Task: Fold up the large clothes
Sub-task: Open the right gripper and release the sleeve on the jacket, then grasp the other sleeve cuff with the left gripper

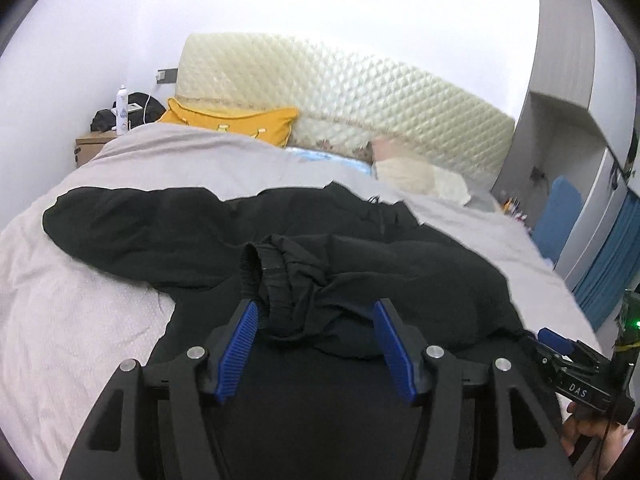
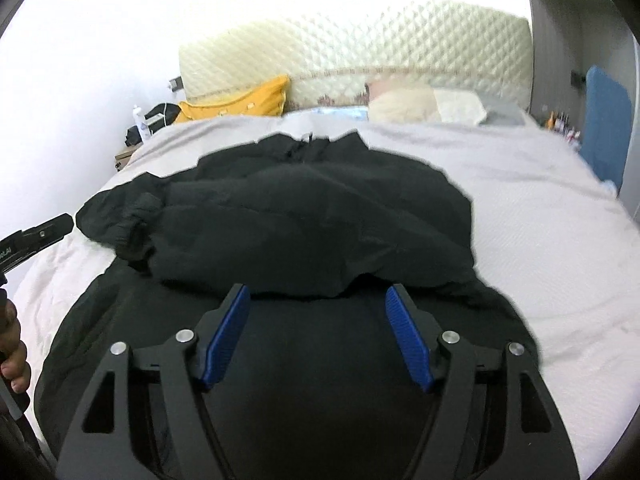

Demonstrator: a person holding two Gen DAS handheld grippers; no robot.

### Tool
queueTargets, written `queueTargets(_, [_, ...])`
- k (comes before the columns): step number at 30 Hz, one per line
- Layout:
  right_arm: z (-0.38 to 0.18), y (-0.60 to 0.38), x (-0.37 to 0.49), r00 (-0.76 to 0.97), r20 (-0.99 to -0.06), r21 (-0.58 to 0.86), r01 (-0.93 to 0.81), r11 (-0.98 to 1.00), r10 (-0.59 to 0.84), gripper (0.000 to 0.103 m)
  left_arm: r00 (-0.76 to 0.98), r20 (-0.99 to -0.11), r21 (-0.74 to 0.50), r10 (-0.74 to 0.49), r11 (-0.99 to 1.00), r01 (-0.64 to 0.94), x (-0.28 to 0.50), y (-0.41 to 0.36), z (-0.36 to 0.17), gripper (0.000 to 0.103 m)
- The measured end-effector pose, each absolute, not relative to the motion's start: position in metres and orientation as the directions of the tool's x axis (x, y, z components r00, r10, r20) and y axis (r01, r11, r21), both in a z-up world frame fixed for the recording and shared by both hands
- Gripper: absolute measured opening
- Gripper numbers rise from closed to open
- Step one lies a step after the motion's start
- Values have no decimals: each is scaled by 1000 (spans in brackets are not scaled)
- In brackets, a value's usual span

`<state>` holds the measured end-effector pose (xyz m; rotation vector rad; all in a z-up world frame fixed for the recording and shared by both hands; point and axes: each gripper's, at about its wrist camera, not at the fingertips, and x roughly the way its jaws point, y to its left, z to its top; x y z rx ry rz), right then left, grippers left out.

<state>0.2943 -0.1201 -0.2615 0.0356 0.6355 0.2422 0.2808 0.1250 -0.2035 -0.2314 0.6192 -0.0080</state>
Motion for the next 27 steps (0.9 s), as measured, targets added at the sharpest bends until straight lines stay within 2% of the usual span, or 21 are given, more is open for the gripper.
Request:
queueTargets(14, [-215,-148,153,872,-436,100,-200,975,224,71,854,-510,-243,-105,970,-26,191,124,-197,61])
queueTargets(18, [-212,-150,126,896,-389,77,-200,977,215,72,864,-490,-303,-117,952,-42,180,142,-193,76])
queueTargets(19, [-213,-151,121,902,-376,70,-199,977,211,73,861,-494,-314,-119,948,-49,180,147,-192,78])
queueTargets(24, [-220,-156,126,917,-343,103,-178,979,203,77,793,-584,-397,-171,913,-95,206,198,-193,79])
queueTargets(27, [-223,-155,133,916,-345,123,-173,977,206,77,754,-645,-387,-125,904,-181,226,242,-192,79])
